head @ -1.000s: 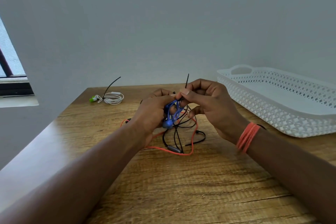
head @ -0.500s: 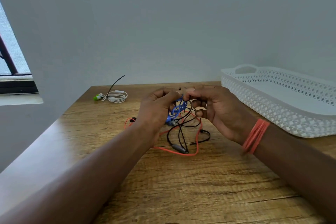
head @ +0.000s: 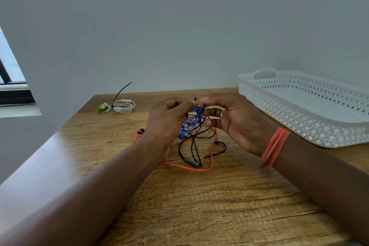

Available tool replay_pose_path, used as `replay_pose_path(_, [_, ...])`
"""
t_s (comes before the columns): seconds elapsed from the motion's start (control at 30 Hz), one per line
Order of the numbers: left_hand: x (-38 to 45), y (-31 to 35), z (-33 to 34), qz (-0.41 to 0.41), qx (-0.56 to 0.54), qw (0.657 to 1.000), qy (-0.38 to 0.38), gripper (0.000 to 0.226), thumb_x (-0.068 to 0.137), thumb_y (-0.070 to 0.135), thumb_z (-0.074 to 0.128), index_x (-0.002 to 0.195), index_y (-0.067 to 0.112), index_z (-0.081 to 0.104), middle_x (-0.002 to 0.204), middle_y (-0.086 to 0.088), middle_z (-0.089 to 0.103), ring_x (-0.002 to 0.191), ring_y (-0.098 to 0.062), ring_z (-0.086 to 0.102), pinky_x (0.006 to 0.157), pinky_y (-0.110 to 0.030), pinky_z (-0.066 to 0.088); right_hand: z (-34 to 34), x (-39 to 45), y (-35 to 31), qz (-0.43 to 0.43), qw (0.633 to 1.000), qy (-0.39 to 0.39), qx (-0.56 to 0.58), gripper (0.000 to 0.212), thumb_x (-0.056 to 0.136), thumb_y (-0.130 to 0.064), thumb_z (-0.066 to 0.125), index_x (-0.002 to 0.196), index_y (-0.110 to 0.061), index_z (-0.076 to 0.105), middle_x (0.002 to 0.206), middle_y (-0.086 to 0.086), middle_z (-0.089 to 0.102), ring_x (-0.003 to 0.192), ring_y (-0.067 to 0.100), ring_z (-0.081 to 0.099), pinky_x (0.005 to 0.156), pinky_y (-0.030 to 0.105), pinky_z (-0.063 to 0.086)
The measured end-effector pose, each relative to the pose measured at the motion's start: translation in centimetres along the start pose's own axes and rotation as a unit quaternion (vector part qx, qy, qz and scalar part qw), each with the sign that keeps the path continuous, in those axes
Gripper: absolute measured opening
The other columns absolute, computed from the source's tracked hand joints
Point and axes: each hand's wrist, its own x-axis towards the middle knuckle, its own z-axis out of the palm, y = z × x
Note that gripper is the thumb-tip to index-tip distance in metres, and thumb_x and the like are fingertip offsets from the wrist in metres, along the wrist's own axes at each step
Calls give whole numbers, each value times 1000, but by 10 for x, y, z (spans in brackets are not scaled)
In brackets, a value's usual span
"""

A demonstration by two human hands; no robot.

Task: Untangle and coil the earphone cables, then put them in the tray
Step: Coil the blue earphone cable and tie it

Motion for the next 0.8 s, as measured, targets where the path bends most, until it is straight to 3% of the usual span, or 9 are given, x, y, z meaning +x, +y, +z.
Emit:
replay_pose_path(0.2, [0, 0, -1, 69, 55, 995, 35, 19, 86, 19, 67, 67, 16, 68, 58, 5, 58, 55, -12, 50, 54, -26, 39, 0, 0, 0, 3, 999, -13, 43, 14, 88, -4, 56, 80, 1, 67, 79, 9, 65, 72, 17, 63, 57, 25, 54])
replay_pose_path(0.33, [-1, 0, -1, 85, 78, 992, 42, 17, 87, 19, 67, 69, 16, 69, 50, 15, 55, 52, -6, 49, 54, -26, 39, 1, 0, 0, -2, 999, -15, 45, 17, 88, -4, 56, 76, -1, 67, 78, 9, 65, 75, 19, 62, 61, 27, 55])
replay_pose_path(0.57, [0, 1, -1, 92, 84, 991, 54, 17, 86, 17, 67, 70, 13, 70, 48, 15, 53, 47, -3, 46, 54, -27, 41, 2, -1, 0, -14, 998, -29, 57, 21, 89, -3, 56, 72, -3, 69, 75, 7, 66, 75, 19, 64, 62, 27, 57])
replay_pose_path(0.8, [-1, 0, -2, 97, 85, 991, 47, 16, 88, 19, 66, 74, 11, 72, 58, 7, 60, 48, -4, 48, 53, -26, 41, 1, 0, 1, -17, 998, -37, 56, 23, 89, -4, 57, 71, -5, 71, 77, 7, 67, 78, 20, 65, 67, 29, 58])
